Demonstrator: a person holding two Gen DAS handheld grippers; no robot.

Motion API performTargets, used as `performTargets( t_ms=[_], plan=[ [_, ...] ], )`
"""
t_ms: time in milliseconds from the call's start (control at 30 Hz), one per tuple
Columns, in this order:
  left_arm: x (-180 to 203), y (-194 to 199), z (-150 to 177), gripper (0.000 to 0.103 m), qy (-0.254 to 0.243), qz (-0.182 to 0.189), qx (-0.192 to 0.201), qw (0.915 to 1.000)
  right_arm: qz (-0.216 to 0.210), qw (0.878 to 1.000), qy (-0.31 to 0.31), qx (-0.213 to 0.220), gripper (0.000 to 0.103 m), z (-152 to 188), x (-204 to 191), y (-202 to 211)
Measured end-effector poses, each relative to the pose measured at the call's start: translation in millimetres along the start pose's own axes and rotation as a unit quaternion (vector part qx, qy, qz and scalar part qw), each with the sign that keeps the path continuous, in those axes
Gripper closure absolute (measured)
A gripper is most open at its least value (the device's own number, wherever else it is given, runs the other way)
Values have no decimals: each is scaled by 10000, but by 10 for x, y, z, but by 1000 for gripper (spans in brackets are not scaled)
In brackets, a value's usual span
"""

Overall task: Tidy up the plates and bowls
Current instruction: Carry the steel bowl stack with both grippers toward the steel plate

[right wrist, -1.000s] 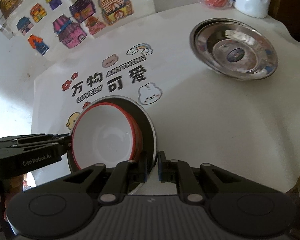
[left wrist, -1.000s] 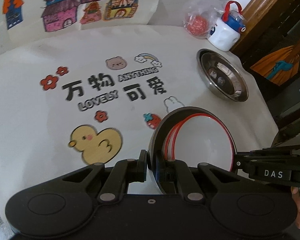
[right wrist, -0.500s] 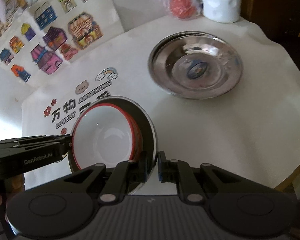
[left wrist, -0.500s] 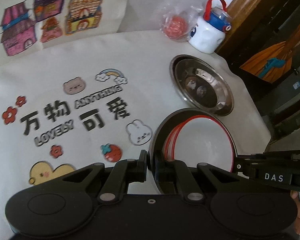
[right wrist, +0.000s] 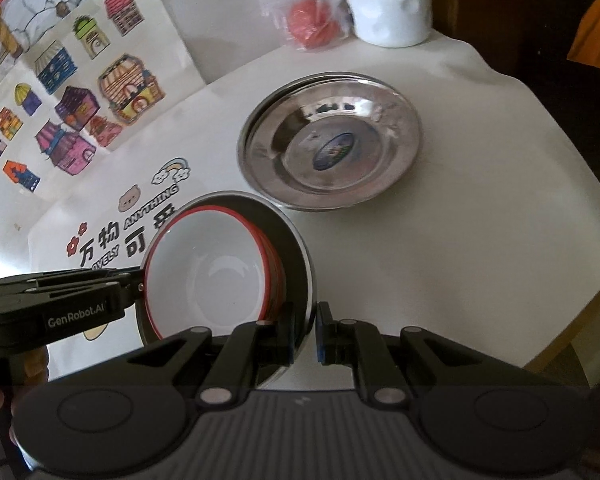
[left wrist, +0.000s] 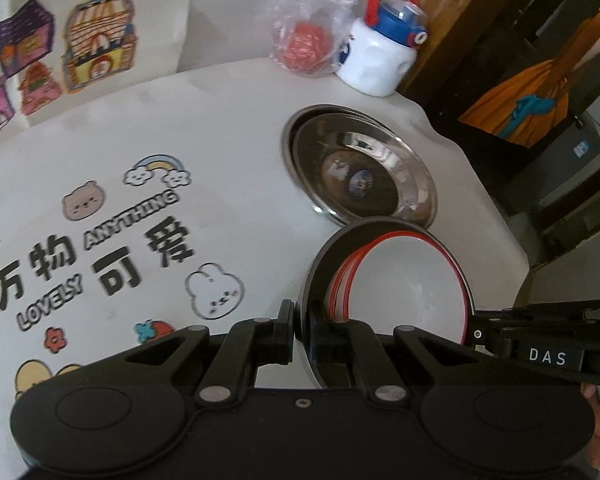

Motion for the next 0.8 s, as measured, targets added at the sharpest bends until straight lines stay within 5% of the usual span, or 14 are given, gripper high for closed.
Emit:
performTargets(
  t_ms=[800],
  plan=[
    [652,-331,-274,98,-338,271,-35,9991,267,9985,-398,266,92,-135,670,242]
  ],
)
Point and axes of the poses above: each gripper's, at about its wrist camera, not at the fingertips, and y roughly against the way its jaws point, x to its right, z to its underside, the point moved 6 cm from there along -y, roughly the way its jaws point, and after that the axes turned 3 degrees about y, right-handed, at the moved point
